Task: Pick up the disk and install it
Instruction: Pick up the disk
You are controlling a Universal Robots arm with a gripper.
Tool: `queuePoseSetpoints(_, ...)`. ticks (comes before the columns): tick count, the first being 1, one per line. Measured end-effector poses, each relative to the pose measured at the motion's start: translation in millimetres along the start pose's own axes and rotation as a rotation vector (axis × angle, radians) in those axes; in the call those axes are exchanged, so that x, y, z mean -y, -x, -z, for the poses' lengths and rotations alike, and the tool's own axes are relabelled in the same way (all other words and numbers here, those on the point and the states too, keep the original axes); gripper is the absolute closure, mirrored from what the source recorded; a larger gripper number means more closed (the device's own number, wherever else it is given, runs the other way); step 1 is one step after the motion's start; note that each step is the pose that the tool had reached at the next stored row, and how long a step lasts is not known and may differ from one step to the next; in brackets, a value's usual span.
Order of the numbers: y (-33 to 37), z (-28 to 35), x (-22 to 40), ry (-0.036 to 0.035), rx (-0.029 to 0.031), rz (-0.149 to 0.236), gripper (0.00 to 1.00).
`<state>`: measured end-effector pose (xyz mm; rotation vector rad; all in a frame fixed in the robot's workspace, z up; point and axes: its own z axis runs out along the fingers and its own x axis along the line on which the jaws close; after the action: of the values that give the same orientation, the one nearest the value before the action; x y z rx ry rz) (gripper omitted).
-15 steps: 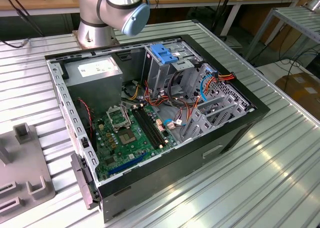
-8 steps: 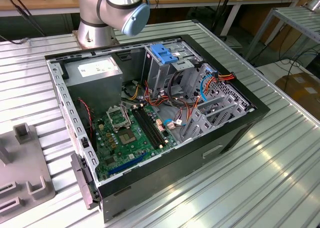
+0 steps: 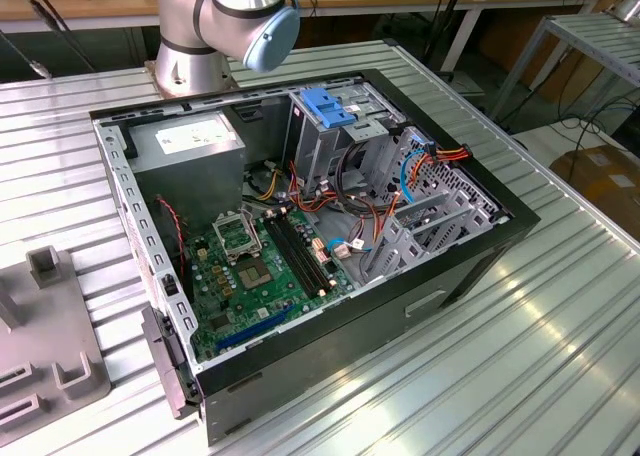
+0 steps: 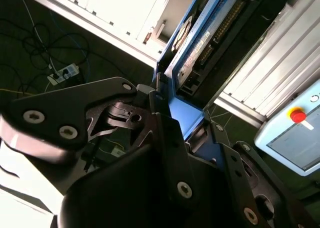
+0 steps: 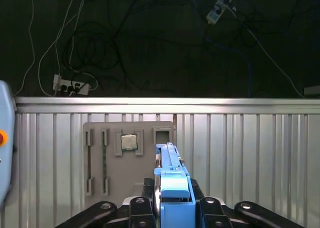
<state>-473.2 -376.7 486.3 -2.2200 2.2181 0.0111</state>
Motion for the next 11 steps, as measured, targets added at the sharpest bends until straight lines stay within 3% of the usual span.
queuePoseSetpoints(11, 0.2, 33.5, -0.1, 0.0029, 0.0000, 0.000, 0.63)
